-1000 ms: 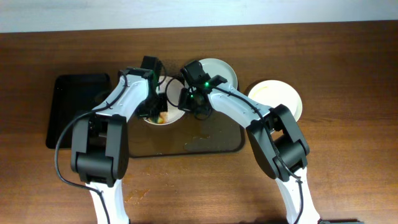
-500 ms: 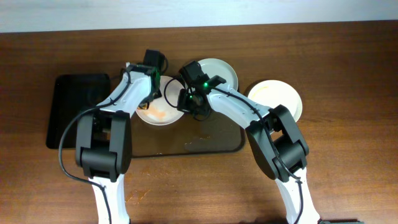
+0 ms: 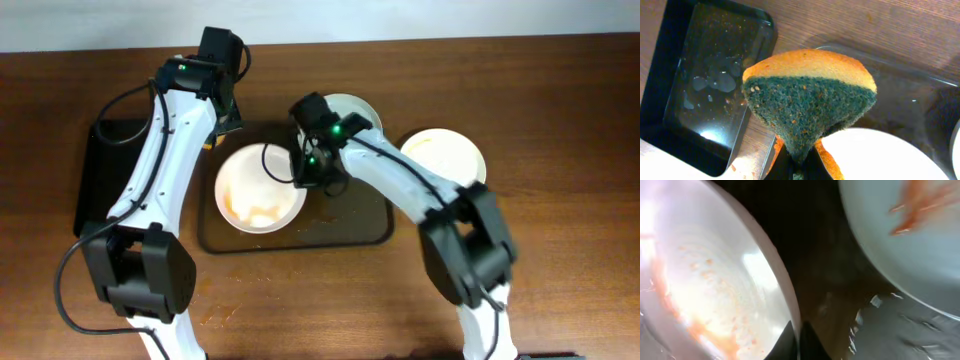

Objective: Clean dirty plates on tray and stack at the side
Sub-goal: 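Lift the scrubbed plate with the right gripper and carry it right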

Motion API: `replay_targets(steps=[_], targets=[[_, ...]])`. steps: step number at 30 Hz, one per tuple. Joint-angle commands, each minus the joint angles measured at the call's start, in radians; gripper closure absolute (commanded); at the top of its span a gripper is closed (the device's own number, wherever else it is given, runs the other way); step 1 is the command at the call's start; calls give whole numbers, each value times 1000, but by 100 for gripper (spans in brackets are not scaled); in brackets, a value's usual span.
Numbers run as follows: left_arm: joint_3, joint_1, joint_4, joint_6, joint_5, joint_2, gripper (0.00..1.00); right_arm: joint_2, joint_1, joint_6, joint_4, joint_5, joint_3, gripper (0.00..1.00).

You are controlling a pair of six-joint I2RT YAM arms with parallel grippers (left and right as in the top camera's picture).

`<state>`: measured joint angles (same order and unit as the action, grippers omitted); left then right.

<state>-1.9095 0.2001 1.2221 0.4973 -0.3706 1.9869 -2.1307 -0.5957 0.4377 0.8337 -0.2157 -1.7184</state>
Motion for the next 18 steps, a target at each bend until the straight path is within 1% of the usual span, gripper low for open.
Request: replay_targets(steps=[1,4,6,9,11,14,18], targets=[[-8,-35,-21,-21,18,-7,99,183,-67,-73,56,329,-31,96],[-8,-98,-61,-21,113,-7,100,250,-155,-75,92,605,-31,96],[-8,-159,-64,-21,190,-7,99,260,-261,-74,106,901,-30,96],[-8,-225,-62,-21,278,-7,99,260,-376,-55,89,1234,-30,96],[-5,-249,-61,-21,286,-7,99,260,-421,-29,74,1382,-30,96],[6,-249,-61,-21,286,-7,99,260,-448,-29,43,1548,-30,96],[13,-249,-61,-21,286,-6,100,260,-465,-30,-19,1685,-30,96]])
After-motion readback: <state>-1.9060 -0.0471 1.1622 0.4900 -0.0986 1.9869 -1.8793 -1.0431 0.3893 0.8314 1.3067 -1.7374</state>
